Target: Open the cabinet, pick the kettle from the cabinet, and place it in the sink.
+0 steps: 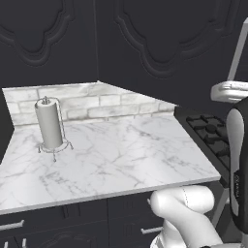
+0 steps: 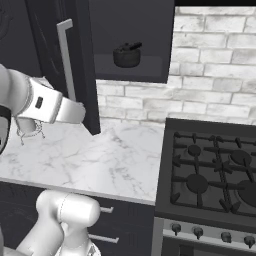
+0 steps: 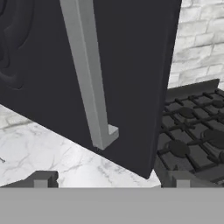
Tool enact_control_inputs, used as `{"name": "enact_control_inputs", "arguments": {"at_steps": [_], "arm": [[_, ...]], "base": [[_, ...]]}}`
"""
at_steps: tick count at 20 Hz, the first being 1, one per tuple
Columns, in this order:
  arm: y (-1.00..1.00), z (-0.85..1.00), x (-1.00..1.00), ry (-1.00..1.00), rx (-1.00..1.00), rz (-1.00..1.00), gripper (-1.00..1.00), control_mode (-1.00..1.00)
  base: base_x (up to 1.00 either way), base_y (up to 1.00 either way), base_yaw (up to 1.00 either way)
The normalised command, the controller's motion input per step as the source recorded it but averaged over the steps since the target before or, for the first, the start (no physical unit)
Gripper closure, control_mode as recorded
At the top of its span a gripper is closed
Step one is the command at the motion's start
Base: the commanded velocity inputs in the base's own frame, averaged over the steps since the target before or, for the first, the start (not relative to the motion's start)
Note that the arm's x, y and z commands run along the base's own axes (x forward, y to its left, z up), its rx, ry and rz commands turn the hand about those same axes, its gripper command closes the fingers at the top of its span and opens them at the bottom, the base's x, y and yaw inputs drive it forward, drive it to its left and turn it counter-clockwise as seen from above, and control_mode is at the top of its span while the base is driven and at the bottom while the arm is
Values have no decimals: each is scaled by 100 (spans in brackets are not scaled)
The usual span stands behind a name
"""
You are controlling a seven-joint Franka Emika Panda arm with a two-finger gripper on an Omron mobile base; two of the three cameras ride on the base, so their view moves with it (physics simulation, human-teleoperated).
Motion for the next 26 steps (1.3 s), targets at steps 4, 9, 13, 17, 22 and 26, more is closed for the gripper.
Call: {"name": "enact_control_inputs", "arguments": {"at_steps": [4,9,13,17,22,26], "arm": [[-17,7,-42,2,13,-4,-100,-100],[-36,7,-32,2,26,1,-100,-100],[-30,3,-25,0,26,6,-100,-100],[-27,3,1,0,17,6,-100,-100],[-24,-2,0,0,22,15,-100,-100],[-12,-8,17,14,31,3,-100,-100]], "base": [[0,0,0],[0,0,0],[0,0,0],[0,0,0],[0,0,0],[0,0,0]]}}
